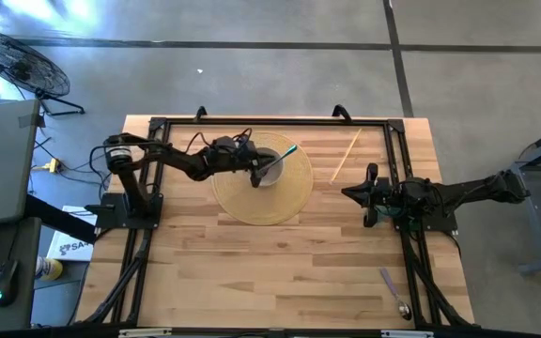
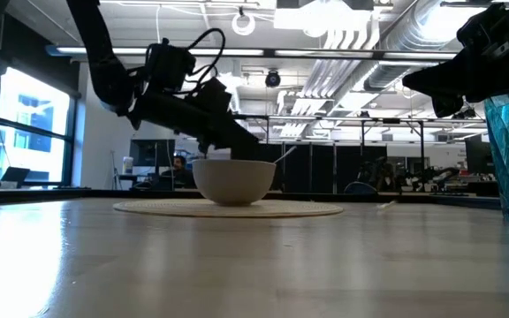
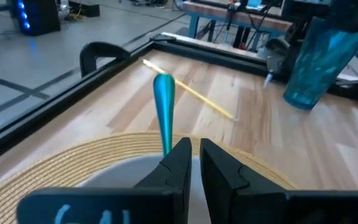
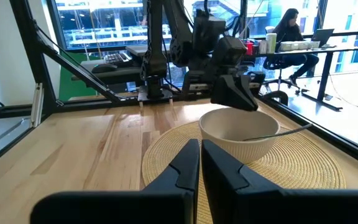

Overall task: Pick & Place Utensil
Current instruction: Adjust the brown mat on the table

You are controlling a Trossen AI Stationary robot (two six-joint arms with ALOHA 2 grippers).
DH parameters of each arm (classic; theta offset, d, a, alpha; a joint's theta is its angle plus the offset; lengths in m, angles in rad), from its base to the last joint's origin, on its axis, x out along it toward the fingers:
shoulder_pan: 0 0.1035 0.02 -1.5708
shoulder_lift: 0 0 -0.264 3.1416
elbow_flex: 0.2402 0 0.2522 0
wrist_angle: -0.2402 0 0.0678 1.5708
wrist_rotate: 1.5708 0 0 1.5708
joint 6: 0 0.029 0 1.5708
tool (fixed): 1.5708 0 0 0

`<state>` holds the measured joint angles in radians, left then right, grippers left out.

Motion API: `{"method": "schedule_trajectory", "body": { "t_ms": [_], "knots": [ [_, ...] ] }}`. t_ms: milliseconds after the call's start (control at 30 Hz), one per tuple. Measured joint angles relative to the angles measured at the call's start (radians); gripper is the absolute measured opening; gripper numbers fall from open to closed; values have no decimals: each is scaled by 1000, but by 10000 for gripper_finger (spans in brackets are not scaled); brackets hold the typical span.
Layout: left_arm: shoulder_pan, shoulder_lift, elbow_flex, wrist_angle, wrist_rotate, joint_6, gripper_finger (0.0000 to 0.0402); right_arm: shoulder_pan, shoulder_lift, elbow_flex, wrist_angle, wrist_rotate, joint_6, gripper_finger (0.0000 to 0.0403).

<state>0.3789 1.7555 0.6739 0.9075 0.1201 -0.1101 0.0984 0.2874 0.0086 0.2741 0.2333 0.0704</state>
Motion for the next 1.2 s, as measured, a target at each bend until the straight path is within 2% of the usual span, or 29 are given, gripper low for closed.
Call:
{"method": "schedule_trajectory", "body": {
  "t_ms": [400, 600, 767, 900, 1033, 1200],
  "knots": [
    [-89, -97, 0, -15, -7, 23, 32, 0, 0, 0, 0, 0, 0, 12],
    [-171, -180, 0, -167, -7, 51, 32, 0, 0, 0, 0, 0, 0, 12],
    [-211, -285, 0, -397, -18, 91, 32, 0, 0, 0, 0, 0, 0, 12],
    [-216, -388, -4, -546, -71, 111, 32, 0, 0, 0, 0, 0, 0, 12],
    [-206, -499, -47, -552, -68, 164, 32, 0, 0, 0, 0, 0, 0, 12],
    [-148, -588, -145, -534, 4, 158, 32, 0, 0, 0, 0, 0, 0, 12]
  ]
}}
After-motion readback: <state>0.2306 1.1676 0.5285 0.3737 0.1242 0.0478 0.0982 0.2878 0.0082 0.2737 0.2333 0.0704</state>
